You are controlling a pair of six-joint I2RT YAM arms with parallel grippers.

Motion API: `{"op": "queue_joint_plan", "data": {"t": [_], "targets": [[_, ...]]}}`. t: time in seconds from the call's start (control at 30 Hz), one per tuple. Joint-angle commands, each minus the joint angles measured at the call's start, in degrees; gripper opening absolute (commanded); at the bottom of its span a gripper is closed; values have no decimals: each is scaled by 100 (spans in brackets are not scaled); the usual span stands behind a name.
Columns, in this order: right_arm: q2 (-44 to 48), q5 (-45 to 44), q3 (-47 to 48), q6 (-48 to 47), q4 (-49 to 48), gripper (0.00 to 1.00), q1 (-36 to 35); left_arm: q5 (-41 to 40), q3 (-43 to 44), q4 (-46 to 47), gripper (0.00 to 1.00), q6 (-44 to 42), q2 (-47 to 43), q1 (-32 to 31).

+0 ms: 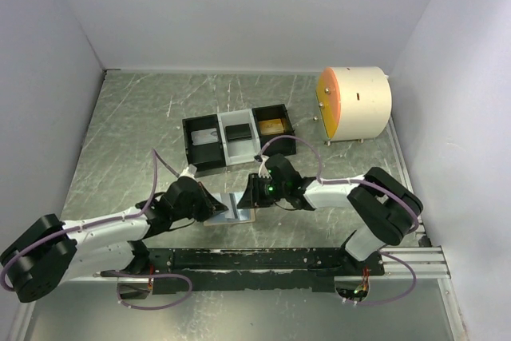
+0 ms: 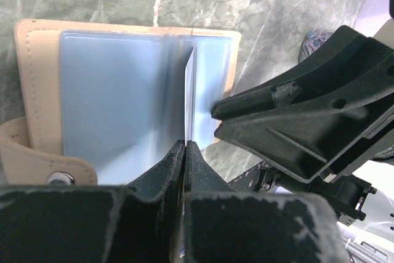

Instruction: Take the credit cards out of the card holder

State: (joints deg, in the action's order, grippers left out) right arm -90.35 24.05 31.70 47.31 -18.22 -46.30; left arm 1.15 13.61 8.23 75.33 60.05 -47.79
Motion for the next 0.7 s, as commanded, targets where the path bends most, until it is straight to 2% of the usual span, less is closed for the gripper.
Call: {"op": "queue_joint_plan", "data": {"t": [0.0, 0.2, 0.37, 0.5, 0.67], "targets": [[310, 169, 247, -460, 582, 29, -21, -26, 282, -208, 10, -145, 108, 3], [104, 84, 407, -387, 507, 29, -84, -119, 327, -344, 10, -175, -49, 1], [-401, -127, 318, -54, 297, 29, -105, -126, 225, -174, 19, -127, -127, 2], [-451, -321, 144, 66, 302, 25, -99, -27, 169, 169, 26, -122, -2, 2], [-369, -340, -52, 176, 182, 25, -101, 19, 145, 420, 26, -6, 313, -10]]}}
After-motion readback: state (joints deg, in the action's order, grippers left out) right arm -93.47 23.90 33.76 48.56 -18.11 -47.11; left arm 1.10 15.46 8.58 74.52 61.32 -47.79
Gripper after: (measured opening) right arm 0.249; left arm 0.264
